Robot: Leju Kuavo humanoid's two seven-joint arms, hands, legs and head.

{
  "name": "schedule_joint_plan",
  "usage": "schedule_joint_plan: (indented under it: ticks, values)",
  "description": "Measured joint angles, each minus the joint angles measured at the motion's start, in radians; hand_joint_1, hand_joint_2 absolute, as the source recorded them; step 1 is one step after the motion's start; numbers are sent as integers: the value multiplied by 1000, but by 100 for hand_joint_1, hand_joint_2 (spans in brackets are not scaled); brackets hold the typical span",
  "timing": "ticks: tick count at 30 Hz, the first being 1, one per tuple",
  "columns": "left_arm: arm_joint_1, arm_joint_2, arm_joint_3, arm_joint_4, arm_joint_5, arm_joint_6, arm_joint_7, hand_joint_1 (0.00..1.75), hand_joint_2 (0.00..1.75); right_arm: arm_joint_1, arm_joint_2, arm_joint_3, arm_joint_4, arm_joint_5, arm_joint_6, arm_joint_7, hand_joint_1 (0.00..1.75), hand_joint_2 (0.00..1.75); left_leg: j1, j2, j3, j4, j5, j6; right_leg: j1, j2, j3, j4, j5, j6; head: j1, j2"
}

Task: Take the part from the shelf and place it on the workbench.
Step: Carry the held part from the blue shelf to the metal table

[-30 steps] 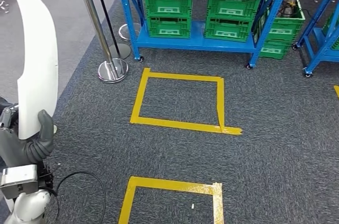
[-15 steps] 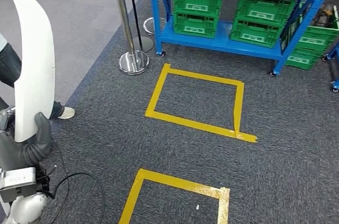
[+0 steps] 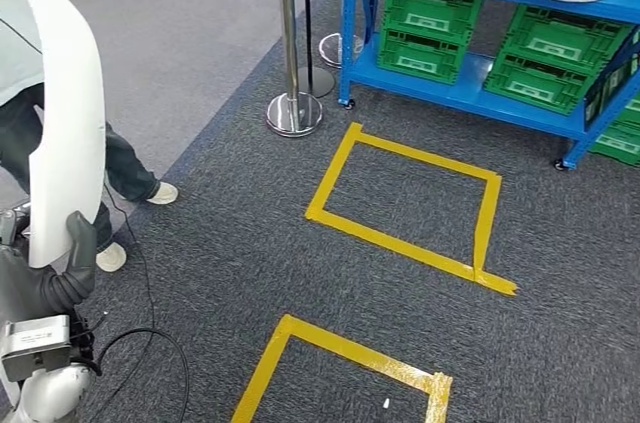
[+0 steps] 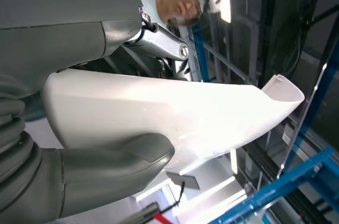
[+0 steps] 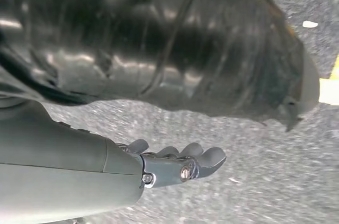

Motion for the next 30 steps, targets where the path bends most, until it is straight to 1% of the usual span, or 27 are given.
schedule_joint_plan:
  ticks: [3, 6, 7, 8, 10, 14, 15, 16, 18, 19, 21, 22, 23, 27, 29, 30]
  values:
    - [-1, 0, 0, 0, -2, -1, 1, 175, 175, 3, 0, 0, -2, 0, 1, 5, 0, 0, 0, -13, -4, 0, 1, 2, -2, 19, -50, 103, -49, 3, 1, 0]
    - [0, 0, 0, 0, -2, -1, 1, 175, 175, 6, 0, 0, -2, 0, 2, 6, 0, 0, -1, -25, -6, 1, 1, 3, -2, 24, -90, 179, -77, 4, 0, 0]
    - [0, 0, 0, 0, -2, -1, 2, 175, 175, 8, 0, 0, -2, 0, 2, 6, 0, 0, -1, -30, -6, 1, 2, 3, -2, 24, -102, 200, -81, 5, 0, 0]
    - [1, 0, 0, 0, -2, -1, 3, 175, 175, 9, 0, 0, -2, 0, 2, 6, 0, 0, -1, -36, -7, 1, 2, 3, -2, 25, -109, 212, -80, 5, 0, 0]
    - [2, 0, 0, 0, -2, -1, 3, 175, 175, 12, 0, 0, -2, 0, 2, 6, 0, 0, -1, -48, -6, 2, 2, 3, -2, 25, -115, 215, -65, 6, 0, 0]
    - [3, 0, 0, 0, -3, -1, 3, 175, 175, 13, 0, 0, -3, 0, 2, 6, 0, 0, 0, -67, -6, 4, 3, 1, -3, 27, -87, 145, -6, 5, 0, 0]
    - [3, 0, 0, 0, -3, -1, 3, 175, 175, 13, 0, 0, -4, 0, 2, 6, 0, 0, 0, -70, -6, 4, 3, 1, -3, 28, -80, 129, 4, 5, 0, 0]
    - [3, 0, 0, 0, -3, -1, 3, 175, 175, 13, 0, 0, -5, 0, 2, 6, 0, 0, 0, -74, -6, 6, 3, 0, -4, 33, -63, 93, 24, 5, 0, 0]
    - [3, 0, 0, 0, -3, -1, 3, 175, 175, 13, 0, 0, -6, 0, 2, 6, 0, 0, 1, -84, -7, 10, 2, -3, -7, 54, -27, 12, 66, 3, 1, 0]
    - [3, 0, 0, 0, -3, -1, 3, 175, 175, 12, 0, 0, -6, 0, 2, 6, 0, 0, 1, -89, -9, 13, 1, -6, -9, 77, -10, -24, 77, 2, 1, 0]
    - [2, 0, 0, 0, -4, -1, 3, 175, 175, 12, 0, 0, -7, 0, 2, 6, 0, 0, -2, -96, -14, 21, -1, -11, -13, 115, 3, -55, 72, 0, 0, 0]
    - [1, 0, 0, 0, -4, -1, 3, 175, 175, 12, 0, 0, -7, 0, 2, 6, 0, 0, -3, -101, -18, 25, -2, -14, -15, 127, 7, -63, 66, -1, -1, 0]
    - [0, 0, 0, 0, -5, -1, 3, 175, 175, 12, 0, 0, -7, 0, 2, 6, 0, 0, -3, -106, -22, 27, 0, -17, -14, 125, 10, -67, 66, -3, -1, 0]
    - [1, 0, 0, 0, -9, -1, 4, 175, 175, 13, 0, 0, -7, 0, 1, 6, 0, 0, 4, -130, -31, 24, 9, -32, -8, 104, 13, -63, 68, -14, -1, 0]
    - [2, 1, 0, 0, -10, -1, 4, 175, 175, 13, 0, 0, -7, 0, 1, 6, 0, 0, 5, -143, -33, 23, 13, -38, -10, 92, 14, -66, 72, -22, -1, 0]
    - [2, 2, 0, 0, -10, -1, 4, 175, 175, 13, 1, 0, -7, 0, 1, 5, 0, 0, 4, -137, -36, 27, 11, -41, -12, 82, 15, -69, 75, -27, -1, 0]
